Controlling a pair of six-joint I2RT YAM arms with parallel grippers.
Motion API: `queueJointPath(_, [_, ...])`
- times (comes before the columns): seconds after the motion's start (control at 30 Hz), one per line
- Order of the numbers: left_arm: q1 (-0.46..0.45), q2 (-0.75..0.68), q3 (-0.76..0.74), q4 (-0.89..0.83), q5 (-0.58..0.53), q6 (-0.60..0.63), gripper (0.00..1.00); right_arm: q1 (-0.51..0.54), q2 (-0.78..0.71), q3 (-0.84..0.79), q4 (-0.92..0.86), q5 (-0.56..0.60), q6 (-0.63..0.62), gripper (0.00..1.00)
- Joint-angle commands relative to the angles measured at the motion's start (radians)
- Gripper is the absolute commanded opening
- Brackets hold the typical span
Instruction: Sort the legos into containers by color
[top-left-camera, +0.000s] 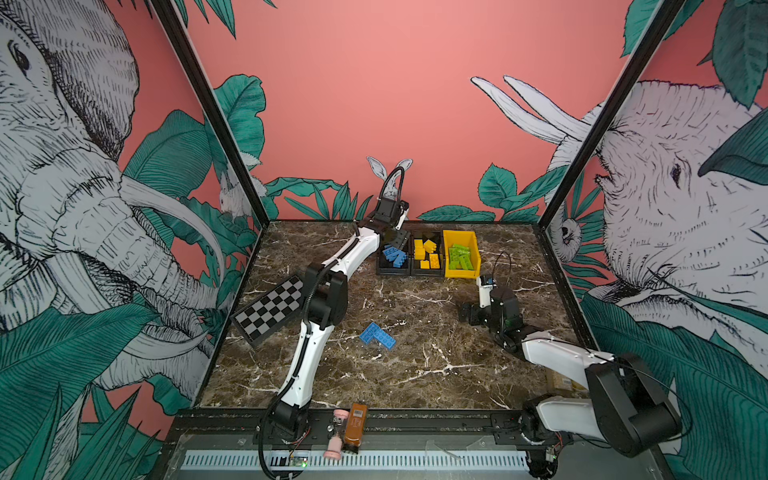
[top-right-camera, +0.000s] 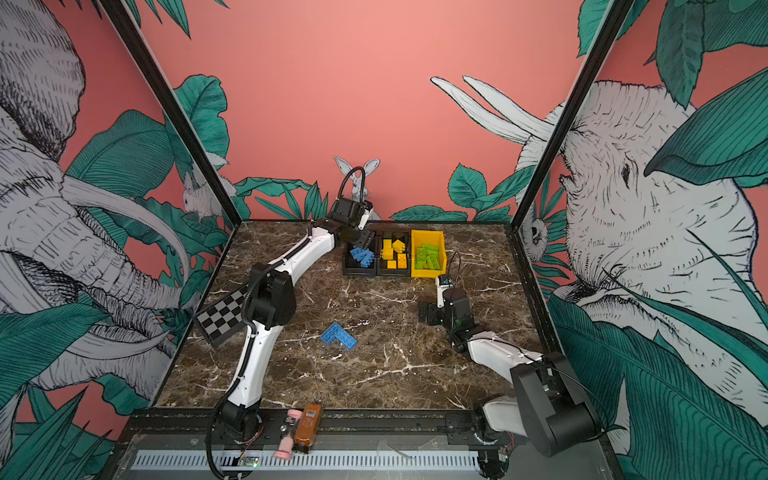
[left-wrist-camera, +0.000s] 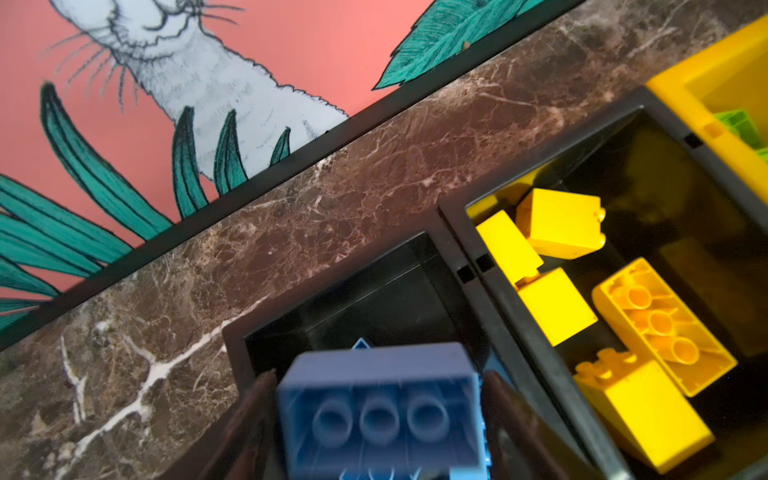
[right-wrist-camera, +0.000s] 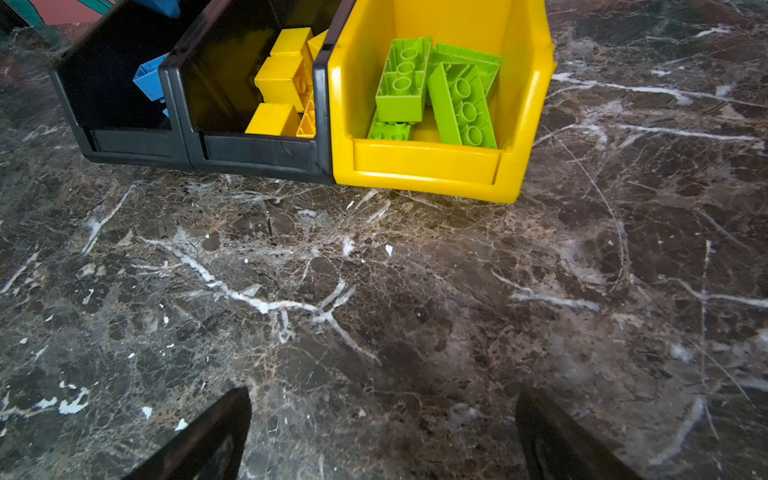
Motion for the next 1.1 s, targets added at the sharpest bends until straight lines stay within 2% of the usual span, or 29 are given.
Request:
queueJointPath(0.0, [-0.001, -0.031, 0.025, -0.046, -0.027, 0.015, 0.89, -0.002, -0.008, 0.004, 0.029, -0.009, -0.004, 0.98])
queueJointPath(0.1, [-0.001, -0.071, -0.009, -0.054, -0.027, 0.014, 0.97, -0.002, -0.008, 0.003, 0.029, -0.01, -0.005, 0.98])
queueJointPath(0.23, [-0.001, -0.161, -0.106, -0.088, -0.015, -0.028, 0.99, -0.004, -0.005, 0.005, 0.027, -0.015, -0.005, 0.98])
queueJointPath(0.4, [-0.009, -0.374, -0.426, -0.065, 0.02, -0.099, 0.99, -0.003, -0.008, 0.005, 0.025, -0.012, -0.006, 0.98])
queueJointPath(0.53, [-0.034, -0.556, -0.671, -0.12, 0.014, -0.215, 0.99, -0.003, -0.003, 0.006, 0.027, -0.018, -0.003, 0.98])
queueJointPath(0.63, [-0.094, -0.682, -0.839, -0.144, -0.015, -0.317, 0.99, -0.002, 0.007, 0.013, 0.023, -0.018, -0.003, 0.98])
queueJointPath(0.73, [-0.175, -0.782, -0.98, -0.134, 0.014, -0.425, 0.99, -0.003, 0.014, 0.019, 0.022, -0.021, 0.001, 0.98])
queueJointPath(0.93, [-0.293, -0.976, -1.205, -0.094, -0.05, -0.663, 0.98, -0.003, 0.029, 0.025, 0.015, -0.018, 0.008, 0.98])
queueJointPath(1.07, [-0.355, -1.037, -1.306, -0.052, -0.076, -0.797, 0.97, -0.002, 0.041, 0.037, 0.001, -0.028, 0.01, 0.98])
